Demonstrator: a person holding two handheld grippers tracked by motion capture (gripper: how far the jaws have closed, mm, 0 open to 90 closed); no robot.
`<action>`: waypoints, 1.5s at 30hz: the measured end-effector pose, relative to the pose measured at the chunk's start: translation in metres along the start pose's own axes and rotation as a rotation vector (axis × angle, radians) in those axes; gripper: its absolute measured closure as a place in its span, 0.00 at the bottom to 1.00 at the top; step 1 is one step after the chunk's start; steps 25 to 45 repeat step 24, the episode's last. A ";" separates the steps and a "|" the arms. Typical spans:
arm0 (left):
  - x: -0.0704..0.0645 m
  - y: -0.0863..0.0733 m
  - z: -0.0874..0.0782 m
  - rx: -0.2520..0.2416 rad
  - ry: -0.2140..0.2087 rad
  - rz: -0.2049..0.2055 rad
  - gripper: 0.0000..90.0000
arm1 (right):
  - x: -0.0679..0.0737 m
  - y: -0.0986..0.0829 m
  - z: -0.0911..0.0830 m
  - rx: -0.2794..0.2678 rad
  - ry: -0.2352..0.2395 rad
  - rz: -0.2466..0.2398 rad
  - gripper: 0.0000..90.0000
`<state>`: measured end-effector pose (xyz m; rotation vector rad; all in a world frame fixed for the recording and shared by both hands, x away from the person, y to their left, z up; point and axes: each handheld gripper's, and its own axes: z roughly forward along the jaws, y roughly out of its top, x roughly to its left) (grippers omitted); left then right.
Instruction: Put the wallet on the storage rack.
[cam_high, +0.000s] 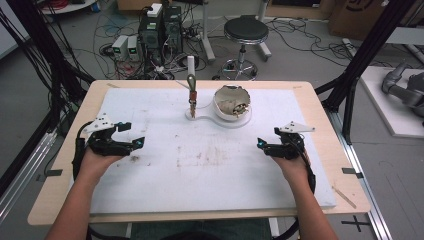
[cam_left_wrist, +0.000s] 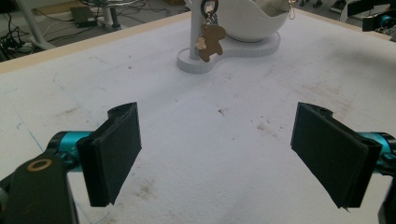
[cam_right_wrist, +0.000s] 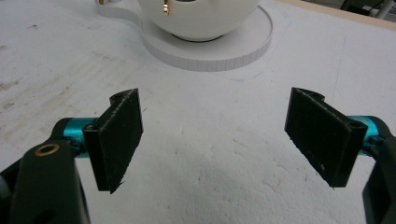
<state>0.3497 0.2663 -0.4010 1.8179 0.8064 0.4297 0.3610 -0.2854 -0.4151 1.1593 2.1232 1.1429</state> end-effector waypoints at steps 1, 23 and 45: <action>-0.001 0.001 0.000 -0.003 0.003 -0.004 0.18 | 0.000 0.000 0.000 0.000 -0.001 -0.005 0.22; -0.001 0.001 0.001 0.004 0.008 -0.007 0.18 | -0.003 -0.001 0.001 0.004 -0.007 0.001 0.22; -0.001 0.001 0.001 0.003 0.006 -0.008 0.18 | -0.003 -0.001 0.001 0.004 -0.007 0.001 0.22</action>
